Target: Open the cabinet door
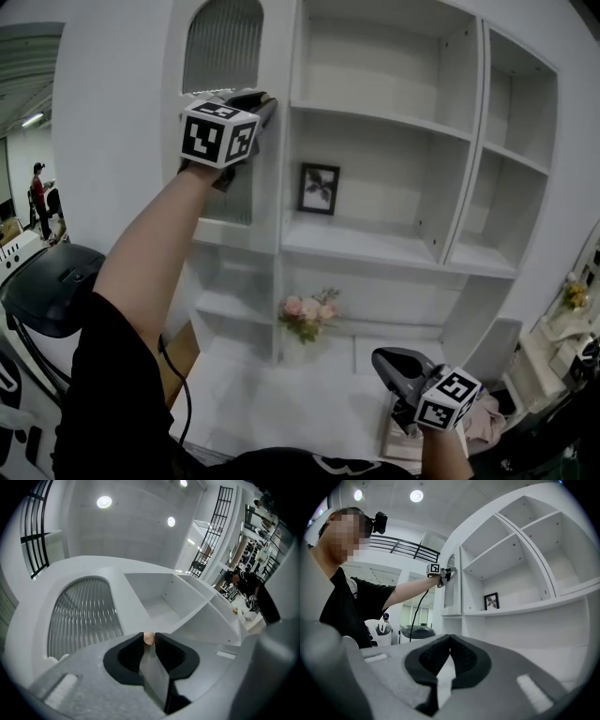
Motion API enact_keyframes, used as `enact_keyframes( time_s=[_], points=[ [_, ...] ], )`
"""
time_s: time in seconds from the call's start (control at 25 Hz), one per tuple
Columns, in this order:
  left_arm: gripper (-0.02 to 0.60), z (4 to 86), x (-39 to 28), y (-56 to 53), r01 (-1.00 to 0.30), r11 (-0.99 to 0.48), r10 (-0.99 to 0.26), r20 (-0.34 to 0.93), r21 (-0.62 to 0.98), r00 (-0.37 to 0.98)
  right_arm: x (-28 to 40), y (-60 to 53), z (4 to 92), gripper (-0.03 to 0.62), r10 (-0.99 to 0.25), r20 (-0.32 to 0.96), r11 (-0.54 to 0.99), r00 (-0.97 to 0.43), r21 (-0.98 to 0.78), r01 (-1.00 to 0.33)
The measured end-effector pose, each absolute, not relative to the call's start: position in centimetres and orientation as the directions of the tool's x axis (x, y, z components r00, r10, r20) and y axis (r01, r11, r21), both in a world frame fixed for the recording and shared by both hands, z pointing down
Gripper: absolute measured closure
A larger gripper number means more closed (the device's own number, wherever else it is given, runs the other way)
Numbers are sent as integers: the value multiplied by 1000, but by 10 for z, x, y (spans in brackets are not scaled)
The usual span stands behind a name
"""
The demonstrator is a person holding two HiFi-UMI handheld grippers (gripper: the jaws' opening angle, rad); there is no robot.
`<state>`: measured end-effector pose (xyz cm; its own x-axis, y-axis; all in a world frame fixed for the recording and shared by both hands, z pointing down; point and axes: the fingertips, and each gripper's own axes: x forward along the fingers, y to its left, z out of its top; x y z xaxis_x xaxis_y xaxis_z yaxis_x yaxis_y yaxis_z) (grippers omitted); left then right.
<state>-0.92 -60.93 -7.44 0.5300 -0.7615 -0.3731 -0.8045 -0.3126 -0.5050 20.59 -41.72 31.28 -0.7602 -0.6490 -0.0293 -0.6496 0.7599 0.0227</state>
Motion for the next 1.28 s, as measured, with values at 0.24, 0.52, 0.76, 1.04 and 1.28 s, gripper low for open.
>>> enact_keyframes(
  time_s=[0.24,0.52,0.76,1.04,1.28],
  points=[
    [502,-74,-17,-592,-786,-348,-735,-371,-511,567,193,-396,300,592,-673,-27,737,-739,64,-673],
    [502,-74,-25,-571,-757,-410,-694,-364,-508,620,144,-391,292,592,-680,-61,729,-730,40,-683],
    [503,-75,-36,-553,-722,-462,-658,-347,-514,668,91,-377,286,592,-674,-81,735,-734,31,-678],
    [504,-72,-52,-528,-693,-527,-604,-356,-492,713,52,-358,289,592,-703,-87,707,-706,27,-707],
    [505,-74,-68,-506,-657,-578,-551,-362,-484,752,33,-333,275,592,-729,-116,674,-675,49,-737]
  ],
)
